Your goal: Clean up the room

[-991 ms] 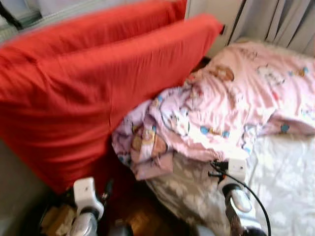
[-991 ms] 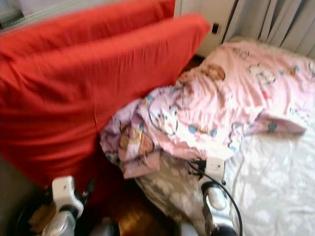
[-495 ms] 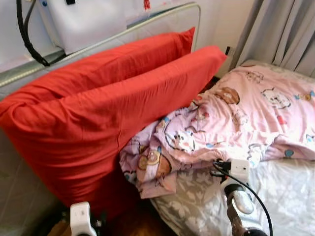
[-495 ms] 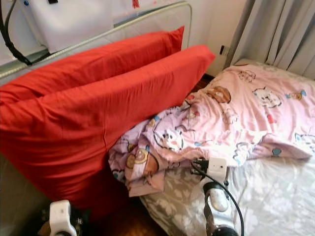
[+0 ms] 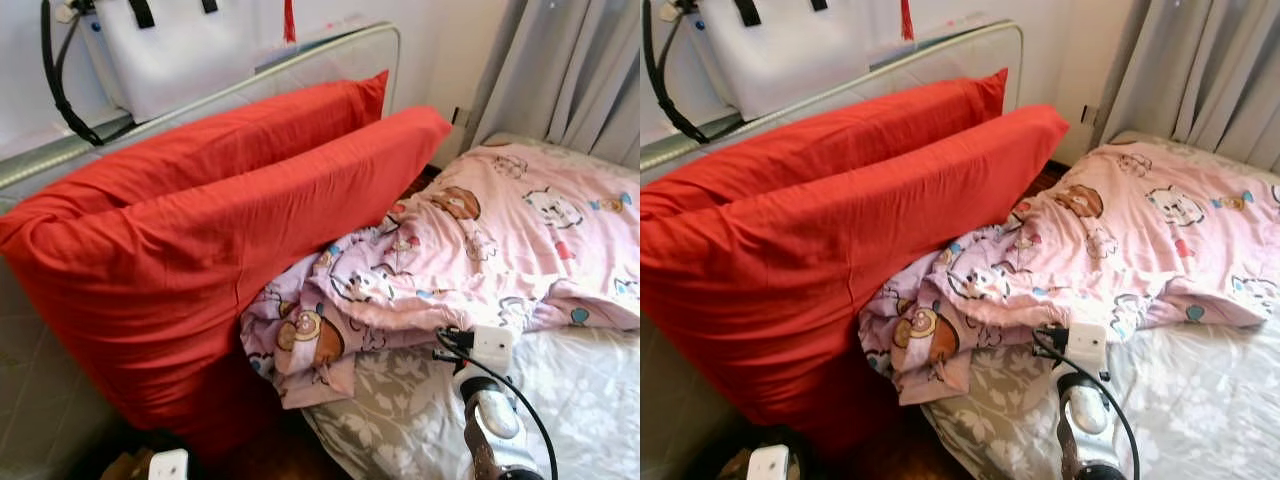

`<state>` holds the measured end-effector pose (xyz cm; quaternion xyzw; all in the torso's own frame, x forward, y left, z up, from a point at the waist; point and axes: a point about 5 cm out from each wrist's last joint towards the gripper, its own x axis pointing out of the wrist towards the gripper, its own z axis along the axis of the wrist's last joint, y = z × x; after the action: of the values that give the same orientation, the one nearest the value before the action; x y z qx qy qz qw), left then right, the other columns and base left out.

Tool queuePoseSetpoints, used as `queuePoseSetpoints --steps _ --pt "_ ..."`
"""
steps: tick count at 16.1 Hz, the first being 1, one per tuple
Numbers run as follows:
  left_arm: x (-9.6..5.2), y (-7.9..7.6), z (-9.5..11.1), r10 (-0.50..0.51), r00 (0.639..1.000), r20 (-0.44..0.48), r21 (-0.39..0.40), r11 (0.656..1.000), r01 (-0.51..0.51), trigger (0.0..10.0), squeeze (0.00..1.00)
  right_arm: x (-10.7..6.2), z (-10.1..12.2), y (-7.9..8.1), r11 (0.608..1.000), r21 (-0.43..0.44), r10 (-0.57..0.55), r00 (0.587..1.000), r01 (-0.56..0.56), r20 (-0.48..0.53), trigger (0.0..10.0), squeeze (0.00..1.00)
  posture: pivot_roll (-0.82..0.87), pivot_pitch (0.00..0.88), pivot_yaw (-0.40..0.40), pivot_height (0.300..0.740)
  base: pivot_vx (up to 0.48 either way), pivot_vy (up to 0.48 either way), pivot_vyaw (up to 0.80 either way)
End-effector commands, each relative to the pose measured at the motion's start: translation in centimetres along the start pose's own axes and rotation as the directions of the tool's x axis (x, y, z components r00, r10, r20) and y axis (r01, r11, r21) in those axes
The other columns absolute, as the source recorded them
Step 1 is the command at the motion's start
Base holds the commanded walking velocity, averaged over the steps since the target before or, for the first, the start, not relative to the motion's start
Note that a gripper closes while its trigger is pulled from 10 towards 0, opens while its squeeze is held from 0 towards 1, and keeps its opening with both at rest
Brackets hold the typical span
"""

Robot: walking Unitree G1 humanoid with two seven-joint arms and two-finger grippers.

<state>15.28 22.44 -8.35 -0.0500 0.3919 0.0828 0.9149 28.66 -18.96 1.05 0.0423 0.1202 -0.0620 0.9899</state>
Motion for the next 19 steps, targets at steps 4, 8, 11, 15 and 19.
queuePoseSetpoints --steps 4,8,11,15,19 --pt "-1.5 2.4 -2.9 0.040 0.994 -0.100 -0.005 0.999 -0.041 10.0 0.00 0.0 0.1 -0.1 1.000 -0.013 -0.006 1.000 0.006 0.008 10.0 0.00 0.01 0.094 0.002 0.740 0.000 0.000 0.00" --pt "-1.9 2.5 -3.7 0.033 0.993 -0.113 -0.018 0.999 -0.035 10.0 0.00 0.1 0.2 0.0 1.000 -0.014 -0.008 1.000 0.009 0.010 10.0 0.00 0.01 0.101 0.001 0.740 0.000 0.000 0.00" --pt "-1.8 2.0 -3.6 0.021 0.993 -0.115 -0.014 1.000 -0.023 10.0 0.00 0.2 0.4 0.1 1.000 -0.010 -0.012 1.000 0.012 0.016 10.0 0.00 0.01 0.105 0.004 0.740 0.000 0.000 0.00" --pt "-1.7 1.7 -3.4 0.009 0.994 -0.105 -0.008 1.000 -0.010 10.0 0.00 0.2 0.4 0.0 1.000 -0.009 -0.017 1.000 0.017 0.018 10.0 0.00 0.01 0.106 0.005 0.740 0.000 0.000 0.00" --pt "-1.6 1.7 -3.2 0.004 0.995 -0.097 0.000 1.000 -0.004 10.0 0.00 0.2 0.5 -0.1 1.000 -0.006 -0.020 1.000 0.020 0.021 10.0 0.00 0.01 0.107 0.005 0.740 0.000 0.000 0.00"
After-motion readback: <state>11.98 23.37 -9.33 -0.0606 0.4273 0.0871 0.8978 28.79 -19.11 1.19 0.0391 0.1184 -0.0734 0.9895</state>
